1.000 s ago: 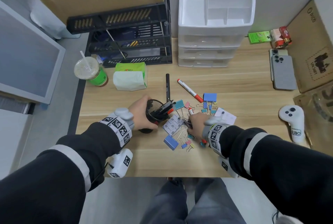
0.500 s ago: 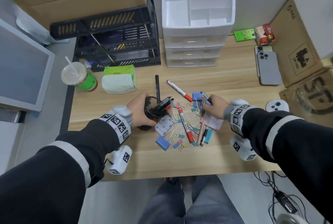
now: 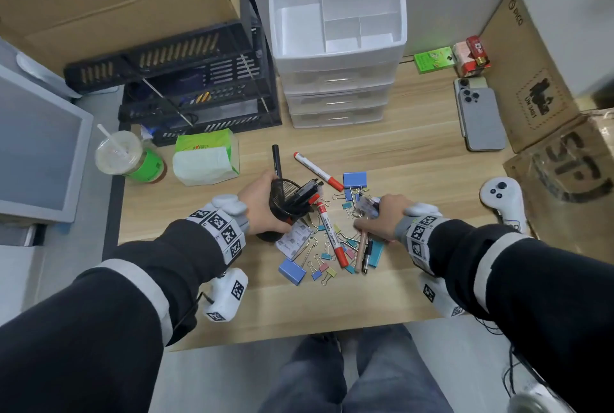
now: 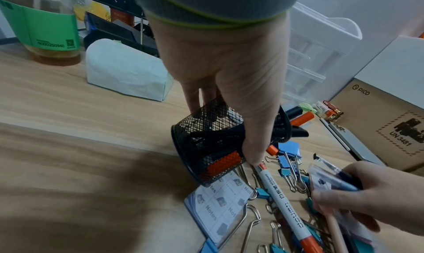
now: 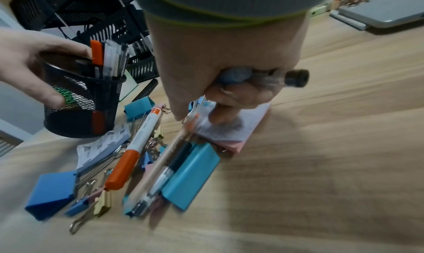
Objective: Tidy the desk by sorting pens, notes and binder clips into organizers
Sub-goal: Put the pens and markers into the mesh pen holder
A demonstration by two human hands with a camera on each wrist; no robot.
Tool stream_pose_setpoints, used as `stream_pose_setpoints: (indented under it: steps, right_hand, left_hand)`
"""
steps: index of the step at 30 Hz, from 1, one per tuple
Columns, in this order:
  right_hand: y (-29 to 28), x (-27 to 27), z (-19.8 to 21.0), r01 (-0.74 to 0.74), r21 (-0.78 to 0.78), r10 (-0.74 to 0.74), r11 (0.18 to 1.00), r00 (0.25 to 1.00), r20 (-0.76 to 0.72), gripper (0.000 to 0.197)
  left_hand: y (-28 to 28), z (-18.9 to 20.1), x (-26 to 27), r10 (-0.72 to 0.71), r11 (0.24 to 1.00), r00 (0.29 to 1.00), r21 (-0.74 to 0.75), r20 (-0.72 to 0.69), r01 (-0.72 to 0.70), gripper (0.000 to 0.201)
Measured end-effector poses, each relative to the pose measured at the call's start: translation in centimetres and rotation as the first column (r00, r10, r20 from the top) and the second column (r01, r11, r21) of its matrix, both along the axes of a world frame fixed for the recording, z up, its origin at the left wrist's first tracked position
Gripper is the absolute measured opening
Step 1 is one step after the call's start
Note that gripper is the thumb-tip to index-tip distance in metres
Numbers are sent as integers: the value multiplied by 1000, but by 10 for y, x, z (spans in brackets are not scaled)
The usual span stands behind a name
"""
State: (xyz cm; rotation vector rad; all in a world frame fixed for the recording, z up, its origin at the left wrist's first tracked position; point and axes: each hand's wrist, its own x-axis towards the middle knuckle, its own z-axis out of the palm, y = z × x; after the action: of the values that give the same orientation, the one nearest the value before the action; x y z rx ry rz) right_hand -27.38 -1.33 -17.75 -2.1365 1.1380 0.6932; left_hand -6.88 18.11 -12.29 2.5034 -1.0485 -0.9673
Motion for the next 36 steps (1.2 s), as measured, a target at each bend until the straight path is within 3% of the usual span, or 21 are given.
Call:
stream_pose_setpoints:
  steps: [3,7,16,21,25,31,36]
  right_hand:
    - [1,6,-2,3,-24,-4,1000,999,-36,44]
    - [1,11,-3,80,54,-76,995,995,-62,29]
    - [2,13,-11,96,-42,-96,995,995,-6,22]
    - [-1,15,-5,120,55,-121,991,993,7,17]
    - [-14,20,21,87,196,-115,977,983,140,25]
    - [-28,50,74,201,406,-361,892,856,369,23]
    - [-19,87,99,208,567,-515,797,725,458,26]
  left_hand:
    - [-1,-1,0,-4,1000,1000,0,5,4,95]
    - [-1,-3,-1,-19,1000,1000,8,4,19,98]
    - [-3,1,4,-23,1000,1000,13,17,23,105]
    - [-1,1,3,-37,999,999,30,12,37,104]
    - [-2,7,7,-36,998,999,51,24,35,102]
    - [-1,20,11,-77,992,995,109,58,71,104]
    - [0,28,12,-136,978,986,174,96,118,108]
